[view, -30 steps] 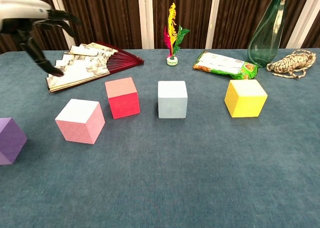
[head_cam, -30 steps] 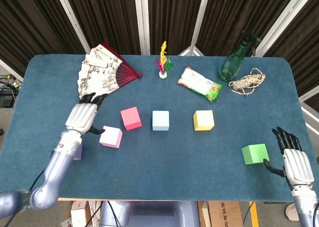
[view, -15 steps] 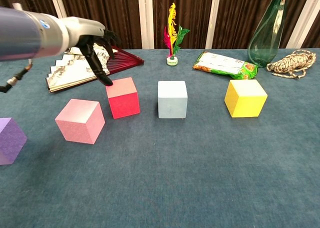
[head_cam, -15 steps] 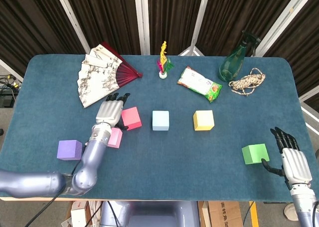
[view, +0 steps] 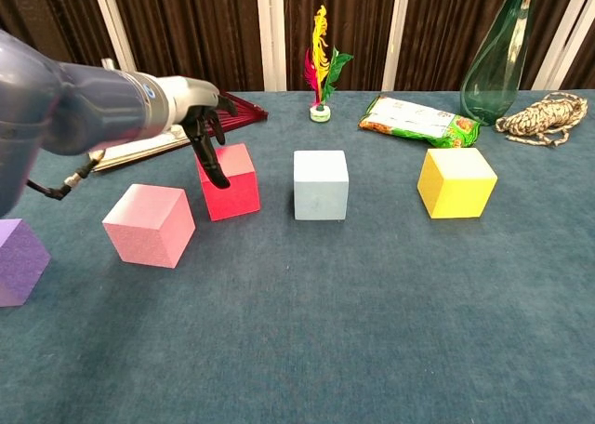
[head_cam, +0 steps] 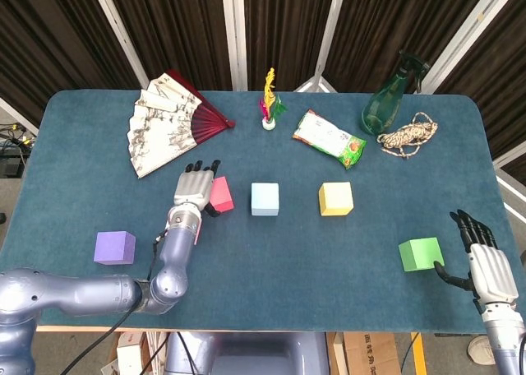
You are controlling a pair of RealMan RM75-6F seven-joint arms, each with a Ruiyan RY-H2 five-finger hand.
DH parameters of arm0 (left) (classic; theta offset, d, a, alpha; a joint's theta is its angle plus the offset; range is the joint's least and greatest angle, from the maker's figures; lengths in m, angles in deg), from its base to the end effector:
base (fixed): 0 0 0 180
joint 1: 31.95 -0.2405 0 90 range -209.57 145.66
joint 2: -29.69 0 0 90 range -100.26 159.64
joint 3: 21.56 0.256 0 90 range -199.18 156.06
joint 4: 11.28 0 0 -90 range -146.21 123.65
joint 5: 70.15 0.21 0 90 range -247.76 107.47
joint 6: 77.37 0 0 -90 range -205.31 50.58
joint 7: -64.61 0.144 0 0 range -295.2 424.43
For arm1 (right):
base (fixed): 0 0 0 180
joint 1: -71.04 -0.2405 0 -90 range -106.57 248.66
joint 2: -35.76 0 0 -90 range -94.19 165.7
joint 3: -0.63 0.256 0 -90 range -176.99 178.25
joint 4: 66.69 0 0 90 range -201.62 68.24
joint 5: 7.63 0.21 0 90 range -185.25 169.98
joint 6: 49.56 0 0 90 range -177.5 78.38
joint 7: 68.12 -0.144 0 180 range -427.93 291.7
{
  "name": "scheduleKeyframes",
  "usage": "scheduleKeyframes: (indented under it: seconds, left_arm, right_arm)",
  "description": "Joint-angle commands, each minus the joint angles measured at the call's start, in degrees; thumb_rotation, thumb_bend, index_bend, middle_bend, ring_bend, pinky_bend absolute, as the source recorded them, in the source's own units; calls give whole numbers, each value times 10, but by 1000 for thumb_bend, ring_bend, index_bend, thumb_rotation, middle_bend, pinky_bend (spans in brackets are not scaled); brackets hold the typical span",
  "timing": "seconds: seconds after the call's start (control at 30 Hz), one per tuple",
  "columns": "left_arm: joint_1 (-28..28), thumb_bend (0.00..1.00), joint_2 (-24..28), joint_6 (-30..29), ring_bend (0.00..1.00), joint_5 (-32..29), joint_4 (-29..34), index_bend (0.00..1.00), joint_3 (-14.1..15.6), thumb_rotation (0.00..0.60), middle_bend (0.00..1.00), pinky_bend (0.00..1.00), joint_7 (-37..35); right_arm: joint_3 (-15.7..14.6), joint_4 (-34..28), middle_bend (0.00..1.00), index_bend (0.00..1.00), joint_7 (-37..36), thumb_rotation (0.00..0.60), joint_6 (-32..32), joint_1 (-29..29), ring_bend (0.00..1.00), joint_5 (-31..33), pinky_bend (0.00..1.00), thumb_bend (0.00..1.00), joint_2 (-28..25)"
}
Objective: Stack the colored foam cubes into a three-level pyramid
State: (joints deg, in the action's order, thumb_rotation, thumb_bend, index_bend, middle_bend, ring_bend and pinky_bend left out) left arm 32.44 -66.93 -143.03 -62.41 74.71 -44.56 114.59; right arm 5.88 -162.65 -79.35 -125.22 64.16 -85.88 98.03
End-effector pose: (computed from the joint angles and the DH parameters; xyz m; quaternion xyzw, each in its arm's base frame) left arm -0.0560 0.3891 -0.0366 -0.6583 -0.5055 -0.2576 0.4947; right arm -0.3164 -0.1980 0.1540 0.5303 -0.5082 0.4091 0.5414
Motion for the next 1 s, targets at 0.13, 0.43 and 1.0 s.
scheduleKeyframes:
  seconds: [0.13,0.43,1.0]
  left_arm:
    - [11,166,-29,20,0,-3,-41,32,-3,600,234,69,-10]
    - [9,388,-36,20,27,13,-52,75,0,600,319,69,-18]
    - [0,426,-11,68,47,72,-33,98,24,600,347,95,-33]
  right_arm:
    - [0,-1,0,0,-3,600,2,1,0,4,0,325,-2]
    - [2,-4,0,0,-9,600,5,2,0,9,0,324,-5]
    - [4,-8,0,0,-6,600,5,3,0,16,0,324,-4]
